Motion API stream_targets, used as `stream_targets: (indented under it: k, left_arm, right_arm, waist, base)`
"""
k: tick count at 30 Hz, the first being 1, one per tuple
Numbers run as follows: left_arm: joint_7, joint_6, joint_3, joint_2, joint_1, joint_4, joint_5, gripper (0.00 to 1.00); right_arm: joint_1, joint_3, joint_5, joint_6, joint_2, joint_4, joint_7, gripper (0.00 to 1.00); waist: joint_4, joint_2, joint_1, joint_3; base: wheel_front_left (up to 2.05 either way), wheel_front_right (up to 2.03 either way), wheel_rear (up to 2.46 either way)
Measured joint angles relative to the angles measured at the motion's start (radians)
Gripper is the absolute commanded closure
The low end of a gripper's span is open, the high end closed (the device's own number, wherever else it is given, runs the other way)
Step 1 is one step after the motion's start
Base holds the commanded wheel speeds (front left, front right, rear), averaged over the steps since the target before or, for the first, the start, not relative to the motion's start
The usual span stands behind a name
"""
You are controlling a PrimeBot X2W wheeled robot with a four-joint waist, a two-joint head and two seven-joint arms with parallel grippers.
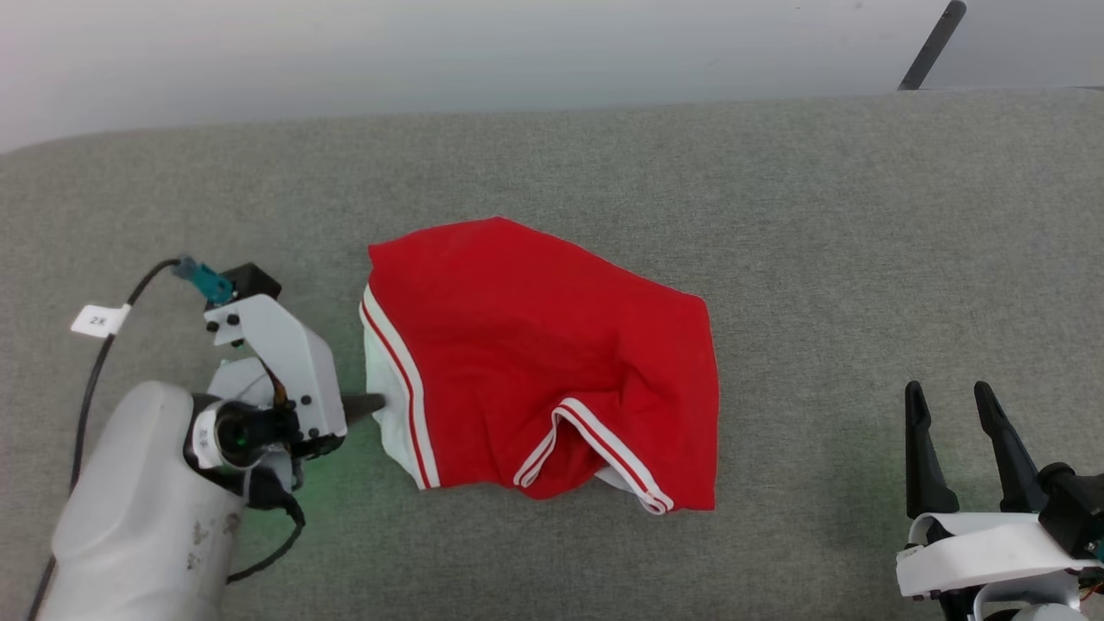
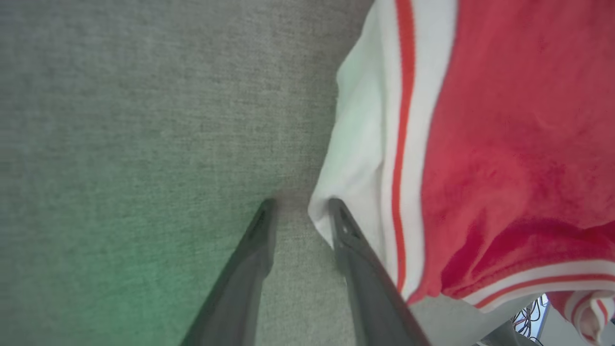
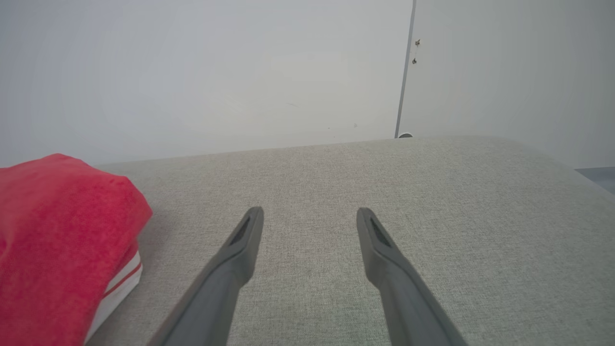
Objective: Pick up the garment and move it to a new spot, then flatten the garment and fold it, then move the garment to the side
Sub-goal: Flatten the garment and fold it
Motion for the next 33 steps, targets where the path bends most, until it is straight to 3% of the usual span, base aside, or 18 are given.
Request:
stream_targets:
  k: [12,18,19,20,23,29,33]
  left_arm:
    - [0.027,-0.025,-0.018,0.004,-0.052,-0.007,-0.006,1.0]
    - [0.052,-0.009,-0.035,-0.006,-0.057,-0.058,-0.003,1.0]
    - [0.044,-0.006,-0.039,-0.004,-0.057,-0.067,0.005,0.78]
    - [0.039,0.0,-0.041,-0.002,-0.057,-0.073,0.013,0.64]
    - [0.032,0.002,-0.041,0.002,-0.056,-0.08,0.016,0.31]
    - [0.062,0.02,-0.056,0.001,-0.033,-0.079,0.015,0.02]
    - [0.077,0.029,-0.068,0.008,-0.024,-0.069,0.023,0.0]
  right_arm:
    - [0.0,-0.004,0.0,0.0,0.001,-0.002,0.0,0.0]
    - [0.001,-0.006,0.0,0.0,0.002,-0.002,0.0,0.0]
    - [0.001,-0.006,0.0,0.0,0.002,-0.002,0.0,0.0]
    - [0.001,-0.006,0.0,0.0,0.002,-0.002,0.0,0.0]
    - [0.001,-0.005,0.002,0.0,0.003,-0.002,0.0,0.0]
    - [0.001,-0.004,0.006,0.0,0.003,-0.002,0.0,0.0]
    - [0.0,-0.002,0.009,0.0,0.004,-0.003,0.0,0.0]
  waist:
    - [0.015,0.0,0.0,-0.013]
    - [0.02,0.0,0.0,-0.021]
    - [0.02,0.0,0.0,-0.021]
    - [0.019,0.0,0.0,-0.022]
    - [0.017,0.0,0.0,-0.023]
    - [0.013,0.0,0.0,-0.016]
    - [0.008,0.0,0.0,-0.006]
  base:
    - [0.0,0.0,0.0]
    - [0.0,0.0,0.0]
    - [0.0,0.0,0.0]
    - [0.0,0.0,0.0]
    - [0.0,0.0,0.0]
    - [0.0,0.0,0.0]
    - [0.0,0.0,0.0]
